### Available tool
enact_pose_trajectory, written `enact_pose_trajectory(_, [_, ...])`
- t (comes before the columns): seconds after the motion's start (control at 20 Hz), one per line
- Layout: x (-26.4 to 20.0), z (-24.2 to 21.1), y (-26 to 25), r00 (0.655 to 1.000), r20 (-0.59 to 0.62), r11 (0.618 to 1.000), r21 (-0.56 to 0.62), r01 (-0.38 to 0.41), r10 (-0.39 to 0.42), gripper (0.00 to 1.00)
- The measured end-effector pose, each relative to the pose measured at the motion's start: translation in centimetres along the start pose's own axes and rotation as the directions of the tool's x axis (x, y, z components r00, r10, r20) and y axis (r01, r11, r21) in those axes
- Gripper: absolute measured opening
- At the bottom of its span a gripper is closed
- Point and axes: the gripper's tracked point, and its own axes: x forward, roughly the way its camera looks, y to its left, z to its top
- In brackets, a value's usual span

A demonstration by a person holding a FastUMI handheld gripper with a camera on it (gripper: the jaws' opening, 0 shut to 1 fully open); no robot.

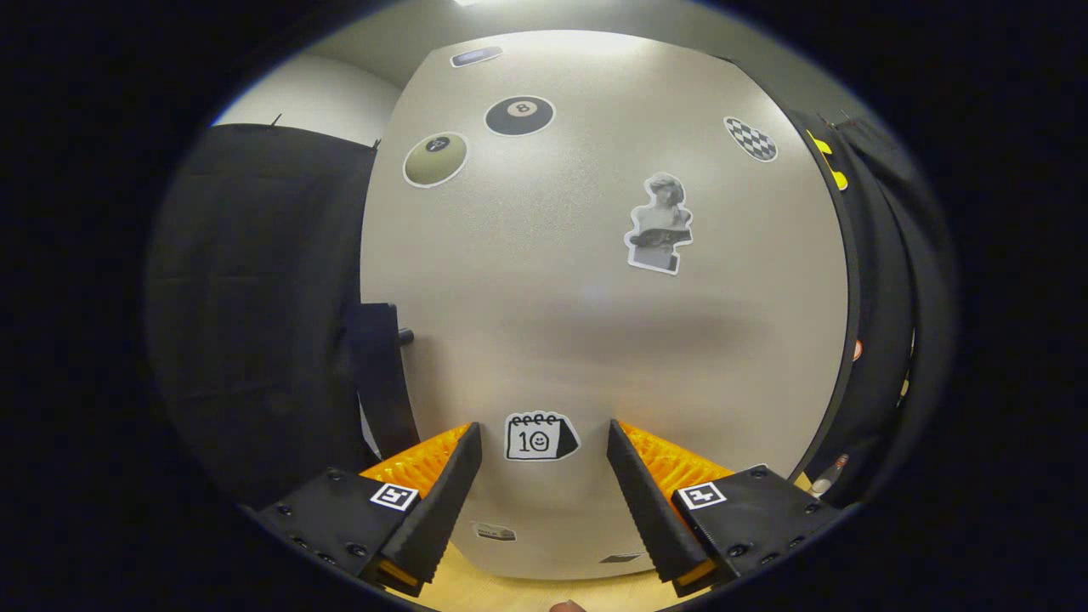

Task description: Open the shoe cabinet door, grab the shoes and put them into the shoe cabinet, then close the shoe cabinet door.

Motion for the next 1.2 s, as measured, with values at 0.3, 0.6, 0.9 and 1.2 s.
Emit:
enact_pose_trajectory(0.3, [0.2,0.0,0.1,0.999,0.014,0.999,0.013,0.049,-0.049,0.95])
enact_pose_trajectory(0.6, [-0.2,0.2,0.3,0.995,0.014,0.995,0.033,0.097,-0.098,0.95])
enact_pose_trajectory(0.9, [-0.9,0.1,0.2,0.993,-0.03,0.992,0.052,0.112,-0.111,0.95])
enact_pose_trajectory(1.2, [-7.7,0.5,-0.4,0.997,0.019,0.995,0.055,0.078,-0.079,0.95])
